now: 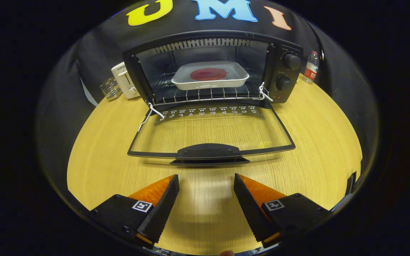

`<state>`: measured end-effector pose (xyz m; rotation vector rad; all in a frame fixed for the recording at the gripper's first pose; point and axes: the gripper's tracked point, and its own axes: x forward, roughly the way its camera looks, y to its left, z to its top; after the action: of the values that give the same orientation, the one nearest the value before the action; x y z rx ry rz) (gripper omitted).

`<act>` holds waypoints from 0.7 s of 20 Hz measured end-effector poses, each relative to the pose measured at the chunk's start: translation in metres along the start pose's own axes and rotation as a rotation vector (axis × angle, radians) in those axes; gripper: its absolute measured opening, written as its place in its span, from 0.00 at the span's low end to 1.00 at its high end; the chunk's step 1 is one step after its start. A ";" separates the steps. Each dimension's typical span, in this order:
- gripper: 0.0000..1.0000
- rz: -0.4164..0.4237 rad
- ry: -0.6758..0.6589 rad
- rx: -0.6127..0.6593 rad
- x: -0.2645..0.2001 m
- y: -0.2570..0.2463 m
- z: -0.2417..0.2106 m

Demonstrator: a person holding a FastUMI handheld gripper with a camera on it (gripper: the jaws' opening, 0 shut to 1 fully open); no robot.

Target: Open the toaster oven, put the food inside, and close the toaster oven door.

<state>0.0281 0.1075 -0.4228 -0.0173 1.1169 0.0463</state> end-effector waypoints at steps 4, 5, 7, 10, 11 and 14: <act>0.98 -0.030 0.007 -0.016 0.011 -0.001 0.003; 0.98 -0.038 0.010 -0.020 0.014 -0.002 0.003; 0.98 -0.055 0.017 -0.025 0.017 -0.004 0.004; 0.98 -0.070 -0.008 -0.049 0.012 -0.004 0.008; 0.98 -0.074 -0.022 -0.053 0.010 -0.004 0.008; 0.98 -0.072 -0.048 -0.045 0.002 -0.003 0.011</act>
<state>0.0389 0.1049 -0.4193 -0.0957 1.0665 0.0074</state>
